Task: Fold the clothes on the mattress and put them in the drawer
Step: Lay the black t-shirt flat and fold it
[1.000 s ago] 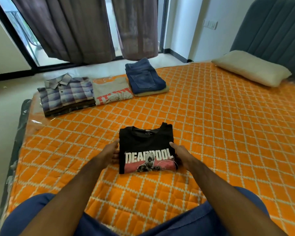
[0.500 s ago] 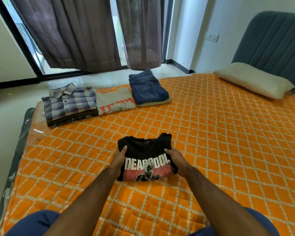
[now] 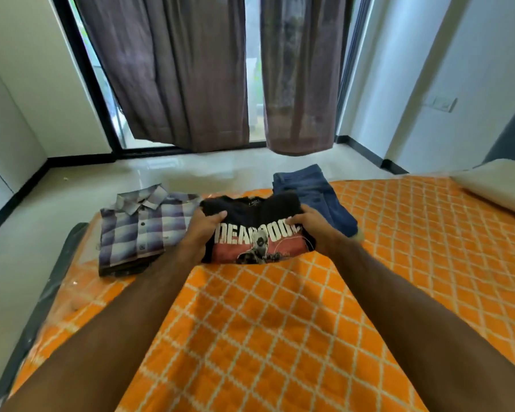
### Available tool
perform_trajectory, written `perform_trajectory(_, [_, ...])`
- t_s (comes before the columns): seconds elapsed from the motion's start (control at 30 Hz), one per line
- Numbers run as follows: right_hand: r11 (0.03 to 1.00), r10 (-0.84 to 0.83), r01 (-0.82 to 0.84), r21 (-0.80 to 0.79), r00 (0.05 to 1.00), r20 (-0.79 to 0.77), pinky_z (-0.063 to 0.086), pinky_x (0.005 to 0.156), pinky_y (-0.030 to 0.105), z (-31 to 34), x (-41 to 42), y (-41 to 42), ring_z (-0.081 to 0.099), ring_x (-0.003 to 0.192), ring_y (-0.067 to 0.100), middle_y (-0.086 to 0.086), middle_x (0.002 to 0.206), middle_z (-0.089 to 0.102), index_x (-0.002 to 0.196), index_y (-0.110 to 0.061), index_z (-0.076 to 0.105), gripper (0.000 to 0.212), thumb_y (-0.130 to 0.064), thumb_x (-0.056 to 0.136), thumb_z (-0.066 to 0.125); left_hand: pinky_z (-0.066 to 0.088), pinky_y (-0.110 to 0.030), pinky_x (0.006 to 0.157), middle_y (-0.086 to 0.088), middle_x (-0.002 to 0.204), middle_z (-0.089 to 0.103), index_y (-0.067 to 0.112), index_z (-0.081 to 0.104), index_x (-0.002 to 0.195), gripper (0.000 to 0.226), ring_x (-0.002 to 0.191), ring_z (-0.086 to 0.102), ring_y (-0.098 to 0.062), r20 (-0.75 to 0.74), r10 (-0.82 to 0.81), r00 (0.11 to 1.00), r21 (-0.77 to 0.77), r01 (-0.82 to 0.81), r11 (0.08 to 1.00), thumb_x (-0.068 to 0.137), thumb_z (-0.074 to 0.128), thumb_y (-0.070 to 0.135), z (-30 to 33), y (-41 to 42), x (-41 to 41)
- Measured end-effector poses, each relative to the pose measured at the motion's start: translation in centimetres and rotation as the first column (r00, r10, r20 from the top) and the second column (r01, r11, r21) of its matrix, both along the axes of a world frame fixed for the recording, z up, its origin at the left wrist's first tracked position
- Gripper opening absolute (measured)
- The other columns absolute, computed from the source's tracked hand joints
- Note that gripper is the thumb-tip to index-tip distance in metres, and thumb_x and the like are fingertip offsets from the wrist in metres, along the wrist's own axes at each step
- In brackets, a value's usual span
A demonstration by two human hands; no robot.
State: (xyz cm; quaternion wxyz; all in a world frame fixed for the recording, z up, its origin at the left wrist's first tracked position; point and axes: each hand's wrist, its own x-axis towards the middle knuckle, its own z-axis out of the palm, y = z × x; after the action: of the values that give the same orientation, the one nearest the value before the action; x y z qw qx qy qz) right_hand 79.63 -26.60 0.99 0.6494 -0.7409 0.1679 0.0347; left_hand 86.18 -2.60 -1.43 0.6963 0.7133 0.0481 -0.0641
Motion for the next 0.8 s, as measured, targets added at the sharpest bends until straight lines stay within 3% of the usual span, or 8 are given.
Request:
perform_trajectory(0.2, [0.999, 0.004, -0.004, -0.032, 1.0, -0.017, 0.058, 0.091, 0.053, -0.3, 12.0, -1.2, 0.071, 0.098, 0.035, 0.018, 0.11, 0.07, 0.12, -0.014, 0.056, 0.031, 0.003, 0.094, 0.058, 0.052, -0.026, 0.065, -0.011, 0.118, 0.064, 0.009, 0.045, 0.132, 0.037, 0.097, 0.065, -0.024, -0.036, 0.11, 0.993, 0.149, -0.103, 0.983, 0.099, 0.061, 0.012, 0.0, -0.8, 9.1])
perform_trajectory(0.33, [0.946, 0.027, -0.055, -0.318, 0.995, -0.092, 0.053, 0.097, 0.054, -4.4, 15.6, -1.8, 0.065, 0.108, 0.034, 0.017, 0.118, 0.066, 0.11, -0.016, 0.051, 0.028, 0.0, 0.089, 0.059, 0.048, -0.04, 0.104, -0.012, 0.14, 0.05, 0.009, 0.032, 0.147, 0.069, 0.131, 0.05, -0.03, -0.003, 0.089, 0.996, 0.398, -0.08, 0.914, 0.088, 0.066, -0.002, -4.0, -1.0, 12.0])
perform_trajectory(0.43, [0.782, 0.052, -0.159, -0.603, 0.98, -0.192, 0.049, 0.099, 0.048, -7.5, 16.3, -1.3, 0.053, 0.118, 0.033, 0.016, 0.132, 0.051, 0.127, -0.009, 0.045, 0.04, -0.004, 0.088, 0.055, 0.024, -0.041, 0.123, -0.014, 0.158, 0.027, 0.009, 0.028, 0.151, 0.08, 0.148, 0.025, -0.03, 0.172, -0.017, 0.985, 0.729, -0.116, 0.675, 0.085, 0.072, 0.005, -5.9, -1.7, 11.2])
perform_trajectory(0.53, [0.471, 0.147, -0.139, -0.871, 0.986, -0.078, 0.041, 0.109, 0.043, -8.9, 17.6, 0.6, 0.038, 0.132, 0.029, 0.01, 0.146, 0.037, 0.144, -0.013, 0.04, 0.053, -0.019, 0.094, 0.056, 0.017, -0.039, 0.125, -0.005, 0.165, 0.015, 0.015, 0.028, 0.154, 0.069, 0.152, 0.014, -0.021, 0.249, -0.303, 0.92, 0.849, -0.057, 0.525, 0.094, 0.064, 0.018, -6.8, -2.2, 12.0])
perform_trajectory(0.6, [0.392, 0.3, -0.198, -0.898, 0.951, -0.078, 0.03, 0.12, 0.045, -10.1, 17.9, 2.1, 0.026, 0.145, 0.029, 0.009, 0.161, 0.023, 0.157, -0.016, 0.027, 0.066, -0.04, 0.1, 0.051, 0.012, -0.039, 0.126, -0.006, 0.168, 0.006, 0.014, 0.021, 0.158, 0.068, 0.155, 0.007, -0.022, 0.118, -0.454, 0.883, 0.915, 0.081, 0.396, 0.101, 0.051, 0.036, -7.9, -2.2, 12.9])
perform_trajectory(0.7, [0.335, 0.414, -0.474, -0.814, 0.851, -0.324, 0.001, 0.128, 0.049, -14.2, 17.4, 3.9, -0.014, 0.156, 0.026, 0.006, 0.169, -0.016, 0.162, -0.017, -0.007, 0.083, -0.066, 0.101, 0.018, 0.0, -0.042, 0.126, -0.008, 0.167, -0.015, 0.014, -0.003, 0.161, 0.089, 0.154, -0.013, -0.023, -0.156, -0.54, 0.827, 0.935, 0.3, 0.19, 0.093, 0.002, 0.071, -10.8, -2.1, 13.1])
perform_trajectory(0.77, [0.308, 0.41, -0.503, -0.808, 0.836, -0.364, -0.009, 0.126, 0.049, -16.4, 16.9, 4.4, -0.028, 0.152, 0.023, 0.006, 0.166, -0.028, 0.159, -0.017, -0.018, 0.086, -0.072, 0.095, 0.001, -0.003, -0.046, 0.126, -0.009, 0.163, -0.027, 0.015, -0.014, 0.159, 0.1, 0.151, -0.026, -0.024, -0.189, -0.555, 0.81, 0.945, 0.303, 0.12, 0.079, -0.026, 0.074, -13.5, -1.7, 12.3])
perform_trajectory(0.8, [0.301, 0.413, -0.511, -0.805, 0.831, -0.373, -0.013, 0.125, 0.048, -16.9, 17.0, 4.5, -0.031, 0.151, 0.022, 0.005, 0.164, -0.031, 0.158, -0.017, -0.021, 0.085, -0.07, 0.095, 0.001, -0.004, -0.047, 0.126, -0.008, 0.162, -0.031, 0.015, -0.017, 0.158, 0.098, 0.149, -0.03, -0.024, -0.187, -0.551, 0.813, 0.944, 0.304, 0.127, 0.079, -0.029, 0.073, -14.4, -1.6, 12.2])
